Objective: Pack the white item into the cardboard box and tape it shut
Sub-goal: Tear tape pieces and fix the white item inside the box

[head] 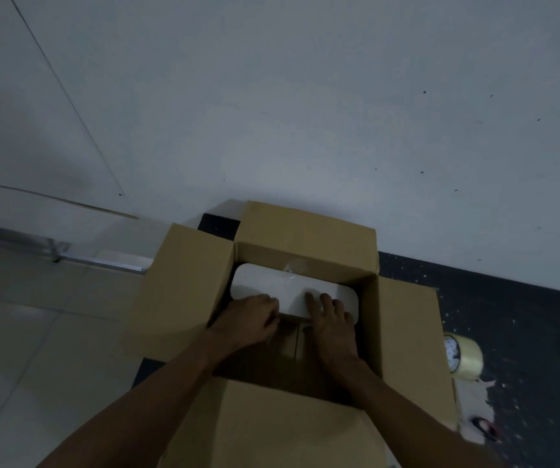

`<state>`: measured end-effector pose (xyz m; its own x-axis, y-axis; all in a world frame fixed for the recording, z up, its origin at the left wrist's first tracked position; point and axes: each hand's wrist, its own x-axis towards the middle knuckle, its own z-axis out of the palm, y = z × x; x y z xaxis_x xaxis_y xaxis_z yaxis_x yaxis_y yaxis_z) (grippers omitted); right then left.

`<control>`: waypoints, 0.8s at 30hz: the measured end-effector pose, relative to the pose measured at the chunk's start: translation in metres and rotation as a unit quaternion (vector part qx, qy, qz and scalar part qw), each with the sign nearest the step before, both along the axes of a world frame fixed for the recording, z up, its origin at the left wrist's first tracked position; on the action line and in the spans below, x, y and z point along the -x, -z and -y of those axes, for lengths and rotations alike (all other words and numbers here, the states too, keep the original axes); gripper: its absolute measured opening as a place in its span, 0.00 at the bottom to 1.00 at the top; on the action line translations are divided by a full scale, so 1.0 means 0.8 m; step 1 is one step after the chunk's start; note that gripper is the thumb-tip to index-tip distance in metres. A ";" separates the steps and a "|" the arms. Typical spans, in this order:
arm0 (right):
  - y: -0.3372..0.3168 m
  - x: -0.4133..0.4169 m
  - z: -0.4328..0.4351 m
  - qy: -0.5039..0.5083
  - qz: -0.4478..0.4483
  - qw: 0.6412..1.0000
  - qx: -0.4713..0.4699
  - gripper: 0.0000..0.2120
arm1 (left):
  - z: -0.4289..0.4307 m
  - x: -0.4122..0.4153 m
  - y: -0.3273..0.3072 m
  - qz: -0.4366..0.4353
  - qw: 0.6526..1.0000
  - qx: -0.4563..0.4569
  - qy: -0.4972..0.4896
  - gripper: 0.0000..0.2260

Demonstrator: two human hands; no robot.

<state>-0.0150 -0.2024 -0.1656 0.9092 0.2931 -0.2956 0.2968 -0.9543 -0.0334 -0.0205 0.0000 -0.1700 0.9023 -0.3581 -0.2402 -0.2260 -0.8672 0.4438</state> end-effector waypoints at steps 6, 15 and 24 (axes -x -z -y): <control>-0.004 -0.007 -0.005 0.019 -0.005 1.000 -0.012 0.28 | 0.014 0.015 0.044 -0.051 0.995 0.079 -0.023 0.13; 0.012 0.010 -0.001 -0.023 -0.022 0.999 -0.006 0.31 | 0.016 0.017 0.041 -0.032 0.997 0.025 -0.067 0.14; 0.023 0.012 0.008 -0.014 -0.017 1.000 -0.011 0.36 | 0.031 0.029 0.015 -0.074 0.992 -0.069 -0.074 0.12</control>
<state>-0.0248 -0.2091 -0.1843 0.8901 0.3258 -0.3186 0.3226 -0.9443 -0.0644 -0.0436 -0.0250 -0.1824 0.8939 -0.1781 -0.4114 -0.0321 -0.9408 0.3375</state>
